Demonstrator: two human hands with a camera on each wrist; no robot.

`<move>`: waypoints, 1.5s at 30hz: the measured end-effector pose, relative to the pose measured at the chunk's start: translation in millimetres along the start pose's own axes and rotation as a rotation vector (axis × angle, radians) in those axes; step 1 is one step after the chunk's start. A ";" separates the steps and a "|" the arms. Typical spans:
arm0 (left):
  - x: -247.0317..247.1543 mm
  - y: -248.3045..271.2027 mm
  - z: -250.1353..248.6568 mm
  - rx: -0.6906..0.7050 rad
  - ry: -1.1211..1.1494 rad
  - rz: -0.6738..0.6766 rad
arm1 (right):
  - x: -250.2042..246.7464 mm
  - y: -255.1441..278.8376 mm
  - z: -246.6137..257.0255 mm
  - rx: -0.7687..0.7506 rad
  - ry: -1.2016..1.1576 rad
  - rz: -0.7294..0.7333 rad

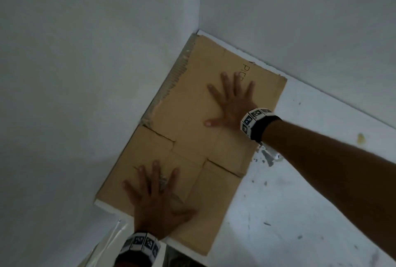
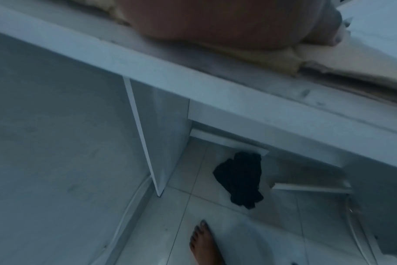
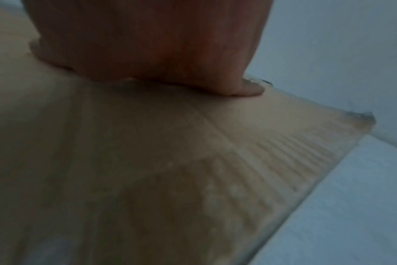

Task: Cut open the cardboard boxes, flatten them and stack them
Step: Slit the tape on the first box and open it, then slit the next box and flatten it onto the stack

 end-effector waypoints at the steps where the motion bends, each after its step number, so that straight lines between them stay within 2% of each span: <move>1: 1.0 -0.6 -0.4 0.001 0.014 0.027 | 1.0 1.6 -0.4 0.007 0.000 0.014; 5: -4.7 2.3 1.4 -0.013 0.034 0.101 | -6.2 3.8 -0.5 0.060 0.008 0.029; 7: -14.3 2.4 1.6 -0.050 0.060 0.117 | -5.9 22.2 10.0 0.097 -0.040 0.003; 10: -35.3 -17.9 2.1 -0.040 0.121 0.037 | 37.1 82.5 41.1 0.087 -0.140 -0.064; 12: -47.2 -48.2 5.9 0.011 0.060 -0.031 | 80.7 123.3 52.2 0.112 -0.181 -0.079; 15: -48.4 -76.7 10.9 0.041 -0.013 -0.022 | 123.5 143.2 47.7 0.157 -0.190 -0.114; 18: -48.0 -78.2 13.7 0.046 -0.035 -0.054 | 124.8 136.5 45.6 0.137 -0.176 -0.168; 24: -56.1 -71.6 14.5 0.028 -0.023 0.024 | 116.9 144.3 50.6 0.182 -0.148 -0.095; 27: -63.7 -61.7 6.6 0.000 -0.072 0.100 | 95.1 159.2 57.3 0.172 -0.189 -0.081; 29: -80.7 -43.3 -8.9 0.047 -0.037 0.056 | 77.7 185.2 52.8 0.145 -0.283 -0.135; 31: -87.9 -20.7 -36.8 0.129 0.019 -0.026 | 82.5 220.1 25.4 0.149 -0.408 -0.167; 32: -84.8 -4.7 -48.3 0.159 0.089 0.016 | 91.5 242.5 10.2 0.177 -0.491 -0.162; 35: -47.7 51.1 -94.6 0.292 0.221 0.253 | 136.6 326.9 -46.2 0.293 -0.695 -0.207; 37: -19.9 85.8 -128.2 0.390 0.156 0.360 | 179.1 395.7 -84.6 0.375 -0.785 -0.239; 40: 12.1 130.2 -179.9 0.474 0.035 0.447 | 254.7 510.2 -138.0 0.540 -0.924 -0.317; 43: 24.1 174.1 -230.9 0.495 0.007 0.457 | 332.1 620.9 -177.9 0.723 -1.030 -0.414; 45: 32.7 205.1 -264.6 0.511 0.018 0.483 | 372.8 682.1 -192.6 0.787 -1.076 -0.449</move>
Point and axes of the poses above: each hand's wrist, its own y-axis away from the middle knuckle, its own x-axis out of the palm, z = x × y, the point moved 9 cm from there along -y, towards the middle knuckle, and after that the axes turned 15 degrees about -y, right-handed, at the moved point
